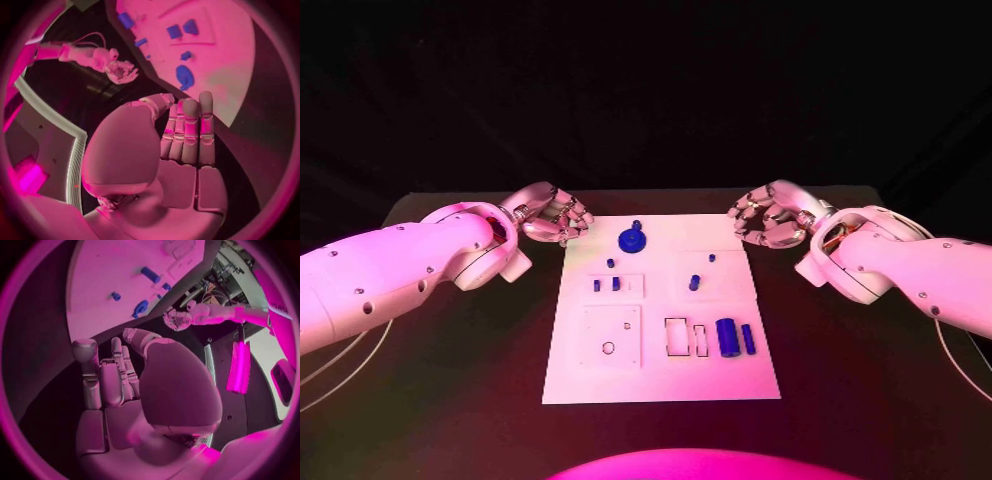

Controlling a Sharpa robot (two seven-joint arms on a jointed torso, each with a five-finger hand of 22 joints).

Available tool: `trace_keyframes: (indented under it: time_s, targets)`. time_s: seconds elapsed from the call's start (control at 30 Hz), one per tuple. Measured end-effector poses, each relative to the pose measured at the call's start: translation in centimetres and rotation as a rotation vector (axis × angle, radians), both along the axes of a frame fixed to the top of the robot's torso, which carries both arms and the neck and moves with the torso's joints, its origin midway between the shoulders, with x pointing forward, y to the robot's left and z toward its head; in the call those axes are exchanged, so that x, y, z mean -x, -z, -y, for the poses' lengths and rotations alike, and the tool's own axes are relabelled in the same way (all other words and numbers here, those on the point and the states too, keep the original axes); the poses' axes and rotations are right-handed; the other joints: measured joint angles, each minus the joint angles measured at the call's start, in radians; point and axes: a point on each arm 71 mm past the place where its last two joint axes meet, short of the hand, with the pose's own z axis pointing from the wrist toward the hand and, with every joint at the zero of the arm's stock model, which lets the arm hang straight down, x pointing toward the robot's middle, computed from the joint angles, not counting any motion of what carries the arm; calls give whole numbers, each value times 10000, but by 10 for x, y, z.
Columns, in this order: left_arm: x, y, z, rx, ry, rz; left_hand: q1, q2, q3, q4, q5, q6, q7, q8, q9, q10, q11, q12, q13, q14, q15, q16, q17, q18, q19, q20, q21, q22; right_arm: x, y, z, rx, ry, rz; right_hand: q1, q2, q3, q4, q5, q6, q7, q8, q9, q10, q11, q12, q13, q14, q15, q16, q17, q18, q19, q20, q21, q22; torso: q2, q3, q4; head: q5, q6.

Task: Assemble the parts on the task board

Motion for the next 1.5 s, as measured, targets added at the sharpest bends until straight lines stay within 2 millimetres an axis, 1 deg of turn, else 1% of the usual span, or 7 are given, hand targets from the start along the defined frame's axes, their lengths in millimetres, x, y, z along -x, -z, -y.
trace_keyframes:
  time_s: [0.03, 0.2, 0.47, 0.77, 0.83, 1.13, 1.5]
  targets:
    - [2, -2, 1, 578, -4, -132, -85, -14, -82, 27, 0, 0, 0, 0, 0, 5, -5, -4, -23, -14, 14, -68, -49, 0, 0, 0, -84, -57, 1, 1, -2, 334, -195, 48, 0, 0, 3, -34, -25, 57, -17, 0, 0, 44, -36, -48, -66, 0, 0, 52, 42, -66, 52, -19, 126, 83, 4, 1, -2, -22, 16]
    - [12, -9, 11, 3142, 162, -707, -283, -80, -372, 186, 0, 88, -17, 84, 0, 96, -20, -210, -168, -14, 14, -169, -132, -1, 0, 0, -425, -300, 4, 10, -14, 2030, -1017, 290, 0, 0, 27, -79, -25, 185, -73, 0, -9, 307, -82, -165, -310, 0, 0, 165, 176, -66, 246, -34, 604, 404, 3, -8, 3, -129, 72]
    - [21, -15, 22, 5188, 439, -1177, -282, -79, -474, 231, -37, 124, -53, 87, 1, 186, -38, -266, -239, -14, 14, -169, -132, 0, 24, 24, -531, -418, 10, 21, -35, 3769, -1688, 685, -166, -43, 27, -79, -25, 235, -94, 0, -39, 431, -103, -350, -520, 0, 0, 281, 253, -66, 384, -34, 793, 572, 4, -8, 8, -193, 104]
    - [24, -18, 26, 5935, 528, -1314, -282, -80, -473, 231, -37, 158, -19, 87, 1, 256, -36, -347, -287, -14, 14, -204, -142, -1, 77, 2, -621, -476, 10, 29, -52, 4723, -1856, 1043, -201, -9, 54, -106, 54, 235, -95, 1, -55, 432, -103, -479, -687, 0, 0, 286, 262, -78, 383, -34, 793, 605, 18, 0, 19, -186, 119]
    - [24, -18, 26, 6021, 526, -1326, -282, -79, -473, 231, -37, 158, -19, 87, 2, 256, -36, -347, -287, -14, 14, -204, -142, -1, 77, 2, -620, -477, 10, 29, -56, 4824, -1870, 1129, -240, 31, 54, -106, 93, 262, -122, 1, -66, 467, -139, -479, -701, 0, -1, 320, 262, -212, 383, -34, 793, 611, 20, 4, 24, -187, 111]
    - [25, -18, 26, 6203, 495, -1347, -282, -79, -501, 203, -37, 158, -19, 86, 2, 291, 0, -386, -306, -14, 14, -203, -156, -1, 77, 2, -657, -502, 8, 32, -66, 5100, -1835, 1301, -305, 96, 179, -91, 81, 351, -69, 0, -90, 609, -103, -539, -801, 0, -1, 359, 294, -220, 419, -71, 885, 667, 23, 7, 13, -182, 81]
    - [25, -18, 26, 6250, 468, -1368, -239, -38, -500, 203, -37, 157, -20, 86, 3, 291, 0, -385, -332, -13, 13, -241, -164, -3, 113, 38, -694, -531, 5, 33, -72, 5252, -1762, 1450, -384, 174, 319, -118, -103, 532, -109, 4, -89, 842, -120, -617, -911, -1, -1, 359, 293, -219, 419, -71, 883, 726, 20, 7, 12, -203, 45]
